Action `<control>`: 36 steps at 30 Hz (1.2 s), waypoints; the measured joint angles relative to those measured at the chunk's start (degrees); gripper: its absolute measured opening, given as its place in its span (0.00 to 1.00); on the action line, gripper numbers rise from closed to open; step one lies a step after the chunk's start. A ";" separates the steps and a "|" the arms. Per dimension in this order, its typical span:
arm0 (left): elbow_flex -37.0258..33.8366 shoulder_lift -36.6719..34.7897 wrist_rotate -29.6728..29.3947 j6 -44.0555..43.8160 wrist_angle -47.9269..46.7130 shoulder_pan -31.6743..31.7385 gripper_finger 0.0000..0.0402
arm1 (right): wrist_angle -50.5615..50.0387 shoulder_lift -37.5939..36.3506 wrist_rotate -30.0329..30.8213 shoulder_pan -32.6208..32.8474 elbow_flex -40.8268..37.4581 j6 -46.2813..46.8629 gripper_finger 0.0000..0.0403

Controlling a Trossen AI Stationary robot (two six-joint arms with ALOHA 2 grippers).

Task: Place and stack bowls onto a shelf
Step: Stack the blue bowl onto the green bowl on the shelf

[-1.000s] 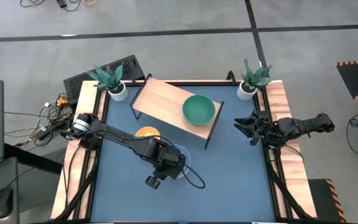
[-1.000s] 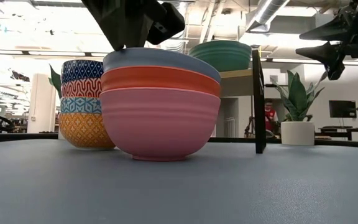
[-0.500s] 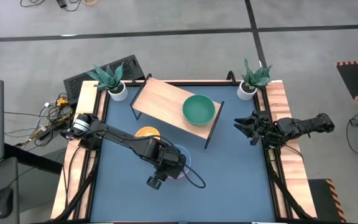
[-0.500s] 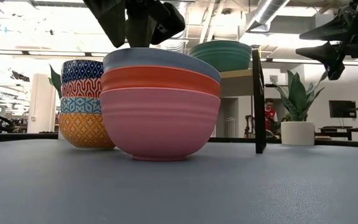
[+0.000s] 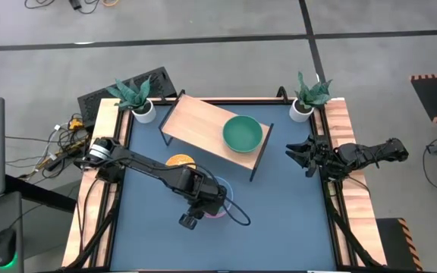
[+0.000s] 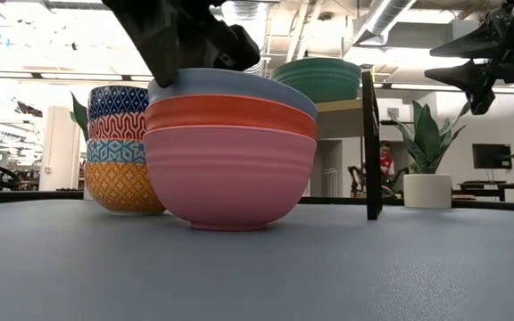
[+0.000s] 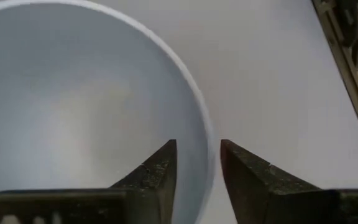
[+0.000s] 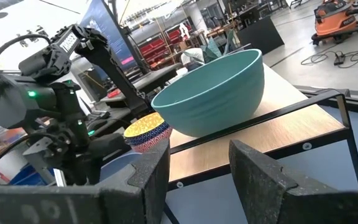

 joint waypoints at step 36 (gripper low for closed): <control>14.78 -2.95 -8.71 -1.54 -12.27 1.19 0.00 | -2.03 0.00 0.04 -0.02 -0.02 -0.05 0.47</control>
